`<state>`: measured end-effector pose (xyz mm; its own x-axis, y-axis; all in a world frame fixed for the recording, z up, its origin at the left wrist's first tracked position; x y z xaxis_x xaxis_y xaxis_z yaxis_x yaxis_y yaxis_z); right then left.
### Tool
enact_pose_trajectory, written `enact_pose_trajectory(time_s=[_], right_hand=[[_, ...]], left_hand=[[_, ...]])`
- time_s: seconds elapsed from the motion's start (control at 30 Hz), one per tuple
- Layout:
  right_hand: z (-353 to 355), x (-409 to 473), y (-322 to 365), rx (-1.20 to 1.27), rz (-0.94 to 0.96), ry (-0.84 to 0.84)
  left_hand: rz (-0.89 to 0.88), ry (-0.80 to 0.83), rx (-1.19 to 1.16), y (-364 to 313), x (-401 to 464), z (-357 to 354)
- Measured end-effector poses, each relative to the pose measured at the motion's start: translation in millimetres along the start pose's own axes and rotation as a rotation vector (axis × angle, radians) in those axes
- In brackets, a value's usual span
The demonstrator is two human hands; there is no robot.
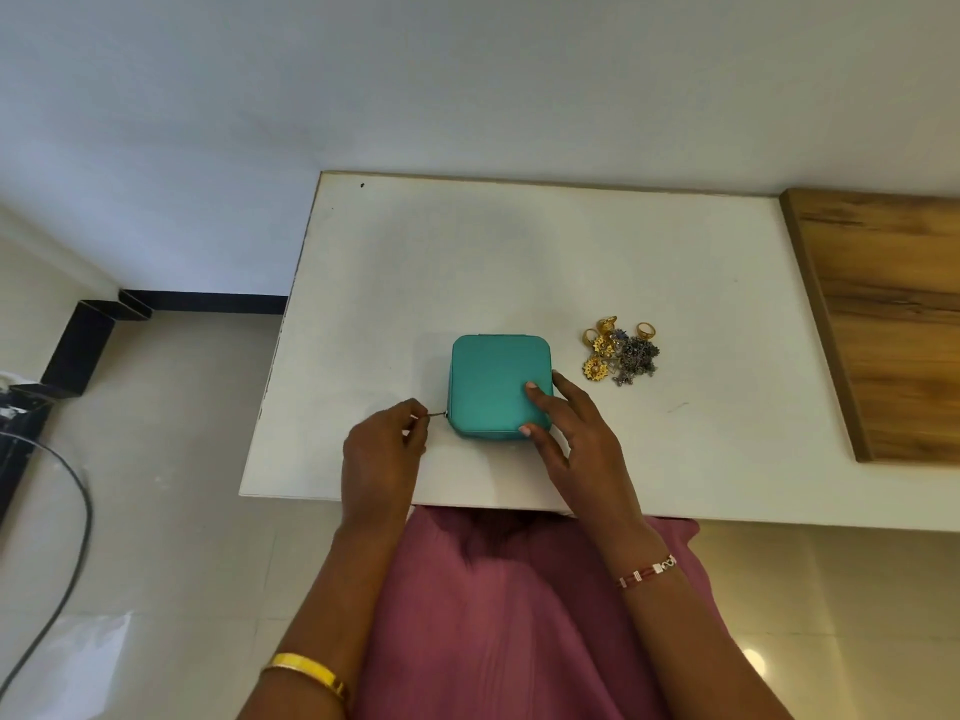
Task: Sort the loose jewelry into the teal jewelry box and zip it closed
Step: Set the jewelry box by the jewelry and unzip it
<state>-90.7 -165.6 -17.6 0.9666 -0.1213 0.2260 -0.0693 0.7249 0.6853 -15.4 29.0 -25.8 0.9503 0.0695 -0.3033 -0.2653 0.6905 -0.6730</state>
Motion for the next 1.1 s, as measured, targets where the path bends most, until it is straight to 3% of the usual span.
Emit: enact_pose_trajectory(time_s=[0.3,0.73,0.87,1.0,1.1], right_hand=[[-0.5,-0.7,-1.6,-0.008,0.013,-0.013],[3.2,-0.1,0.7,-0.031,0.060,-0.049],[4.3,0.2,2.0,-0.062,0.059,-0.054],[4.3,-0.1,1.4,-0.046,0.043,-0.048],[3.5,0.2,1.5,-0.005,0.028,-0.034]], left_hand=[[-0.176,-0.021,0.050,-44.1,43.0,-7.8],[-0.341,0.073,0.183,-73.9,68.1,-36.7],[-0.271,0.075,0.109,-65.0,66.3,-32.6],[-0.067,-0.017,-0.104,-38.8,44.3,-22.3],[0.017,0.038,-0.283,-23.7,24.3,-24.6]])
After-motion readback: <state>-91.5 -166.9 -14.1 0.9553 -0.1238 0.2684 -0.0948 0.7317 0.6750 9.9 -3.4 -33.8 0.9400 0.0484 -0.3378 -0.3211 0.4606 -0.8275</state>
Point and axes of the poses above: each hand's wrist, its own x-axis towards the middle knuckle, its own z-axis out of the back of the hand, y = z × x, the point moved 10 cm from there along x, towards the middle knuckle, and after that the axes turned 15 degrees about z, right-handed, at the moved point
